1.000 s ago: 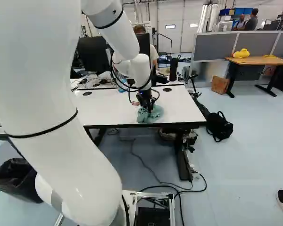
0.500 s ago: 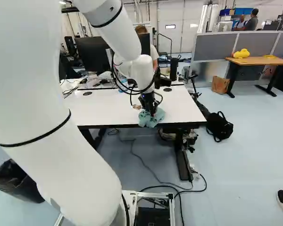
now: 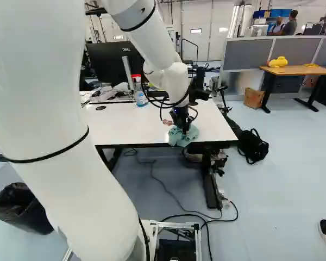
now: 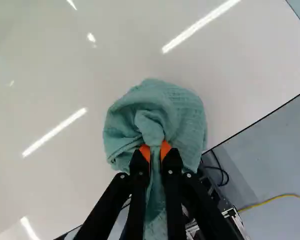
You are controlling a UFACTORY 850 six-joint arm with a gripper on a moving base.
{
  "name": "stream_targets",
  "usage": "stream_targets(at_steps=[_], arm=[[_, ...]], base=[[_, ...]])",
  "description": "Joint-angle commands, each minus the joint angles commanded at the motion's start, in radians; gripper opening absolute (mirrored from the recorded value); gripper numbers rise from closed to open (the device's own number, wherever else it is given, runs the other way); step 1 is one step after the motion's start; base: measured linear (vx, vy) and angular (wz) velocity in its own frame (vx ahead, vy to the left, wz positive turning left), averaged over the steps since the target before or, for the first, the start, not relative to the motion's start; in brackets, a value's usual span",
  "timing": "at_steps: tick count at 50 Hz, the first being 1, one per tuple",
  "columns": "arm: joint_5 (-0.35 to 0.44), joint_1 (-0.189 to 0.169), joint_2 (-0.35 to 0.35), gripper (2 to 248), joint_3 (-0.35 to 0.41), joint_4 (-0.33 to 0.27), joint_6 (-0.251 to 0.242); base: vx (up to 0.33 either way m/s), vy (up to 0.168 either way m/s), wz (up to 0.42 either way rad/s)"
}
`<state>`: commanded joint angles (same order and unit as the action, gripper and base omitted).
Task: Clean the table with the green towel
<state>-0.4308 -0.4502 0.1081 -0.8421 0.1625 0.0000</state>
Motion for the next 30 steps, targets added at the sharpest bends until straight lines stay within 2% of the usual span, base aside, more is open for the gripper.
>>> stream_targets(at_steps=[17, 30], arm=[[0.000, -0.048, 0.057, 42, -0.064, 0.000, 0.000], [0.000, -0.038, 0.109, 42, -0.125, 0.000, 0.000]], base=[[0.000, 0.000, 0.000], [0.000, 0.000, 0.000]])
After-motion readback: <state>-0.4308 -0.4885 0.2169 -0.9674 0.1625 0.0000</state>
